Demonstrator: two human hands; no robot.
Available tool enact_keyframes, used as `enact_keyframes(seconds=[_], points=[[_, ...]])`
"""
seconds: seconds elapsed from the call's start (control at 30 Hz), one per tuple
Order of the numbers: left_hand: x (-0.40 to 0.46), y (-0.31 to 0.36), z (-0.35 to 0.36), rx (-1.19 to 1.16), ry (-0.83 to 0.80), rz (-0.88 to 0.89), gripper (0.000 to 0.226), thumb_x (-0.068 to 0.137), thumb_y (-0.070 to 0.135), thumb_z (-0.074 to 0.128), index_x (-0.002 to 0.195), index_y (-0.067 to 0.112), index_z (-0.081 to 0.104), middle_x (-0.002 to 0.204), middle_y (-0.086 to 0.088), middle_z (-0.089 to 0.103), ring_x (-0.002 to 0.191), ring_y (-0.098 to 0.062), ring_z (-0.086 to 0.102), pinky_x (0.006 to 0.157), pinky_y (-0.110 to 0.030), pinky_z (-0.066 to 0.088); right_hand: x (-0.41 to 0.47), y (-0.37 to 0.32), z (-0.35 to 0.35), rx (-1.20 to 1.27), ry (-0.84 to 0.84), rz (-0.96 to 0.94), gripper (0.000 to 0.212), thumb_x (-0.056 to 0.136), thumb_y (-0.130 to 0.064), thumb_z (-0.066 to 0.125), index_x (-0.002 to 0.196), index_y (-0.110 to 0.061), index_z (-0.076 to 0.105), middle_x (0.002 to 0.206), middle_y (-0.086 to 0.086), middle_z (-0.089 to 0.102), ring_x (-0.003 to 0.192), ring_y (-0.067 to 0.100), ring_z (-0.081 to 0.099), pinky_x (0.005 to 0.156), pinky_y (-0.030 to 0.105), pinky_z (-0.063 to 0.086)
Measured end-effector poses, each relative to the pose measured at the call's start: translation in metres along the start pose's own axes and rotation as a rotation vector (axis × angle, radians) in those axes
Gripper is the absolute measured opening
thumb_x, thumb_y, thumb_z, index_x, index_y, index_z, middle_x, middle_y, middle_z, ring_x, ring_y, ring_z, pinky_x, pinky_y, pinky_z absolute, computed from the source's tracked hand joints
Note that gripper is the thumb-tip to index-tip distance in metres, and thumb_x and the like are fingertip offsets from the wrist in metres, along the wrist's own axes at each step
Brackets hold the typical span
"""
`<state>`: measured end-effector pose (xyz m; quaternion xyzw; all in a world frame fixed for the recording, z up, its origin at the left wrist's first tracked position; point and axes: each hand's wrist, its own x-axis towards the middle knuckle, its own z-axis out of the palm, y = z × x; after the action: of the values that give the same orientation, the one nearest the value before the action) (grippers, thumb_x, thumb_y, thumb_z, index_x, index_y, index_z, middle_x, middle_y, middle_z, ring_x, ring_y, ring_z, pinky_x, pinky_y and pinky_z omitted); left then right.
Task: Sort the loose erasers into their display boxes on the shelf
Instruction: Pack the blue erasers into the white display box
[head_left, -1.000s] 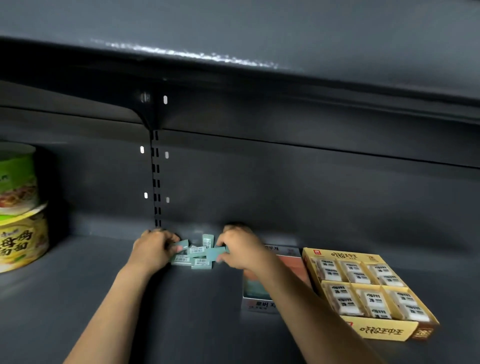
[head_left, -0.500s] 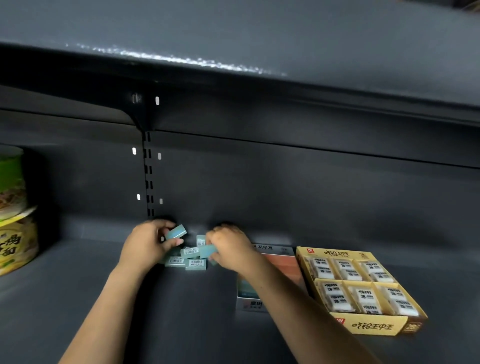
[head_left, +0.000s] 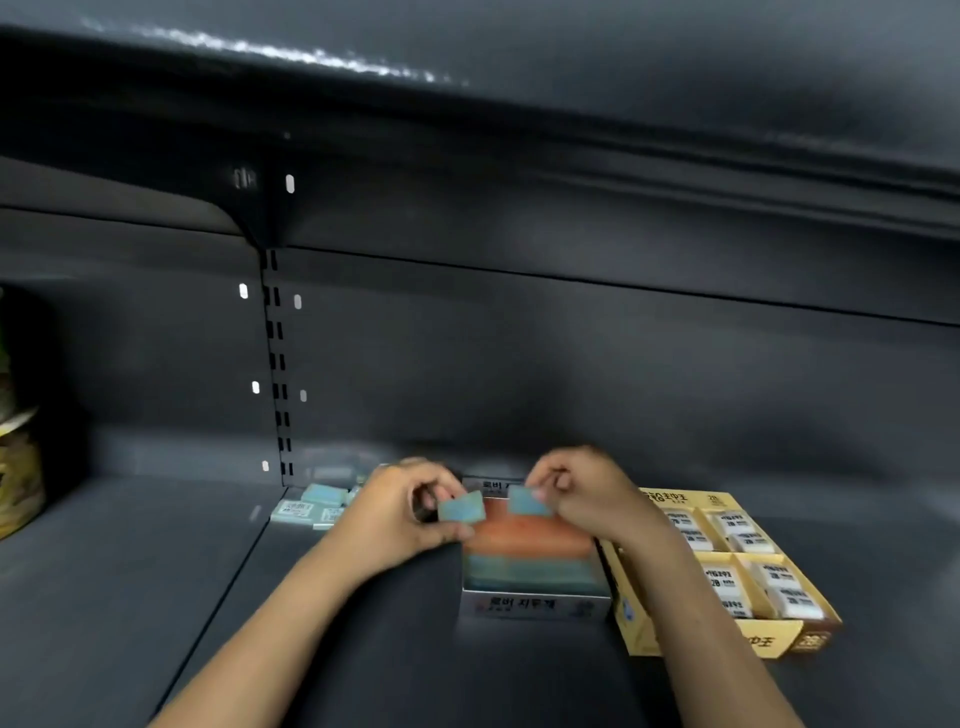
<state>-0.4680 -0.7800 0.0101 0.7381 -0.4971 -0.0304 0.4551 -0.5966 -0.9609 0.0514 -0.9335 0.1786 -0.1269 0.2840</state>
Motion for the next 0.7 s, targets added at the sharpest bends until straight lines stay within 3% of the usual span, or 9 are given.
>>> enact_keyframes(seconds=[0.1,0.2,0.3,0.5,0.6,0.7], points=[[-0.002,0.007,0.014,0.036,-0.101,0.031,0.029,0.055,0.043,0.083,0.079,0.034,0.069,0.078,0.01,0.065,0.076,-0.01,0.059,0.07,-0.021,0.048,-0.016,0.011,-0.008,-0.048,-0.032,0.045,0.03,0.082,-0.004,0.064,0.068,-0.029,0.062,0.074,-0.015,0.057,0.066,-0.007,0.055,0.062,0.005,0.041],[-0.004,0.011,0.025,0.101,-0.177,0.027,0.029,0.059,0.039,0.083,0.085,0.03,0.073,0.084,0.013,0.066,0.081,-0.005,0.06,0.075,-0.018,0.047,-0.024,0.014,-0.005,-0.11,-0.061,0.07,0.017,0.081,-0.008,0.066,0.078,-0.023,0.071,0.078,-0.016,0.056,0.076,-0.002,0.054,0.073,0.015,0.045],[-0.004,0.01,0.032,0.18,-0.174,0.031,0.032,0.062,0.042,0.082,0.09,0.03,0.074,0.087,0.017,0.065,0.087,-0.001,0.058,0.081,-0.015,0.043,-0.026,0.012,0.002,-0.168,-0.092,0.056,0.014,0.081,-0.006,0.066,0.088,-0.015,0.075,0.078,-0.017,0.055,0.073,-0.004,0.051,0.066,0.009,0.037],[-0.006,0.014,0.035,0.316,-0.111,0.026,0.029,0.063,0.043,0.08,0.088,0.028,0.074,0.092,0.014,0.067,0.091,-0.006,0.055,0.085,-0.014,0.035,-0.027,0.01,0.017,-0.254,-0.1,0.034,0.013,0.077,-0.001,0.067,0.081,-0.012,0.072,0.078,-0.005,0.057,0.079,0.012,0.057,0.069,0.021,0.041],[-0.006,0.016,0.036,0.365,-0.092,0.014,0.022,0.066,0.039,0.078,0.084,0.026,0.074,0.091,0.014,0.064,0.092,-0.008,0.051,0.082,-0.011,0.031,-0.027,0.008,0.021,-0.236,-0.063,0.015,0.017,0.077,0.0,0.066,0.075,-0.017,0.063,0.076,-0.006,0.057,0.077,0.012,0.059,0.065,0.023,0.041],[-0.006,0.016,0.036,0.372,-0.106,0.0,0.008,0.069,0.031,0.076,0.071,0.024,0.073,0.076,0.018,0.054,0.084,-0.005,0.055,0.088,-0.013,0.032,-0.028,0.008,0.024,-0.213,-0.039,-0.013,0.024,0.078,-0.002,0.066,0.077,-0.021,0.05,0.075,-0.008,0.054,0.079,0.013,0.061,0.06,0.022,0.038]])
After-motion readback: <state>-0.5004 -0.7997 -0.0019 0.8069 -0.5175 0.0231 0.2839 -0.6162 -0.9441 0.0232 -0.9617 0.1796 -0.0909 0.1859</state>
